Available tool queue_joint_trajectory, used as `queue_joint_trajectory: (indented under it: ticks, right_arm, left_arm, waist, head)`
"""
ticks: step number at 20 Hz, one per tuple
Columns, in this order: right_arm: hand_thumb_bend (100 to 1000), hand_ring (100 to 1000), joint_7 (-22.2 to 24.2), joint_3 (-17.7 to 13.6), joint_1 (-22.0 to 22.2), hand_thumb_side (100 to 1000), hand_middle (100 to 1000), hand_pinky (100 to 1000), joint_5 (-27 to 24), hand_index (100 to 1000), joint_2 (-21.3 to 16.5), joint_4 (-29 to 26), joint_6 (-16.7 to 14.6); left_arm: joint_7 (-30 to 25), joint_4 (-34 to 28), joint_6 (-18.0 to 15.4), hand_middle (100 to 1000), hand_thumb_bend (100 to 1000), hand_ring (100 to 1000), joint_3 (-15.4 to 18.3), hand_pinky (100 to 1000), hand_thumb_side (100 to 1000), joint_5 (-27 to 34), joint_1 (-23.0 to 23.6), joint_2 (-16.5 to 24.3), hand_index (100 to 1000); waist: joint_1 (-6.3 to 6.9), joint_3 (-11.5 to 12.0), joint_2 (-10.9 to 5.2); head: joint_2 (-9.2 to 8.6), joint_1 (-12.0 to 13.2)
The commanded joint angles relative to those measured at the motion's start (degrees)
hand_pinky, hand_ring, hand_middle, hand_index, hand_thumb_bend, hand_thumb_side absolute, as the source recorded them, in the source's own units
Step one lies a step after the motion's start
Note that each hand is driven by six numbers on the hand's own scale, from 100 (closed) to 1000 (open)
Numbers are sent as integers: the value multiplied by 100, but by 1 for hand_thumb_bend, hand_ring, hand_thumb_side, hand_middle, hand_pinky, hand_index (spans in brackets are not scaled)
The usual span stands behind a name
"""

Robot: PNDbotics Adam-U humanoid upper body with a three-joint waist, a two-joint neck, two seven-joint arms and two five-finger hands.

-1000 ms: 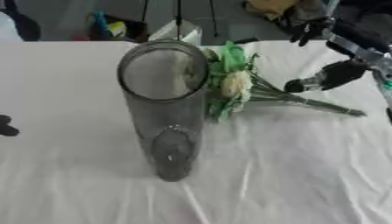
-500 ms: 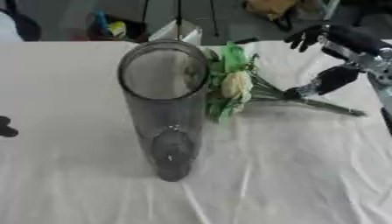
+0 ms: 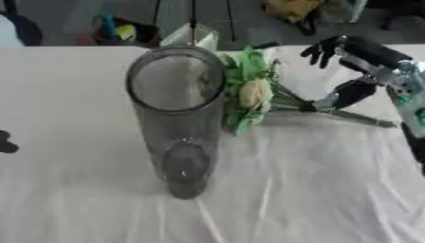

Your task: Arrange flowers into the vase.

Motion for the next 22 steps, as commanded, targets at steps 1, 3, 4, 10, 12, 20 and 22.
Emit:
queue_joint_trajectory:
  ticks: [1, 3, 4, 10, 12, 20, 22]
  right_arm:
    - [727, 559, -44, -12, -46, 515, 610, 707, -56, 831, -124, -133, -49]
    - [719, 559, -41, 3, -41, 503, 607, 707, -53, 817, -99, -130, -48]
    - [719, 557, -34, 12, -43, 498, 604, 707, -47, 815, -84, -120, -50]
    - [682, 545, 0, 73, -73, 479, 581, 699, 15, 786, 34, -68, -98]
    - [664, 542, -25, 102, -83, 478, 576, 695, 54, 782, 60, -50, -112]
    - [601, 538, -224, 172, -142, 471, 568, 688, 305, 772, 151, 138, -86]
    - [582, 537, -256, 185, -149, 464, 567, 686, 367, 771, 167, 182, -87]
  left_arm:
    - [-26, -104, 1, 733, 130, 653, -65, 590, 1000, -16, -64, 5, 884]
    - [-34, -104, 5, 733, 130, 652, -73, 590, 1000, -20, -68, 1, 884]
    - [-38, -104, 7, 732, 130, 652, -77, 590, 1000, -22, -70, -1, 884]
    - [-51, -104, 5, 733, 129, 652, -83, 590, 1000, -20, -86, -4, 883]
    - [-56, -104, 5, 733, 129, 653, -87, 590, 1000, -16, -94, -5, 883]
    - [-81, -104, 9, 733, 128, 653, -100, 590, 1000, -21, -107, -13, 882]
    - [-82, -104, 8, 733, 128, 653, -100, 590, 1000, -24, -109, -15, 882]
  waist:
    - [-93, 8, -13]
    - [-98, 19, -5]
    - [-100, 26, -2]
    - [-107, 70, 13]
    - [-112, 78, 18]
    - [-120, 101, 50]
    - [-119, 103, 57]
  head:
    - [-70, -22]
    - [-76, -24]
    - [-79, -27]
    - [-99, -43]
    - [-94, -68]
    - [-114, -149]
    - [-116, -157]
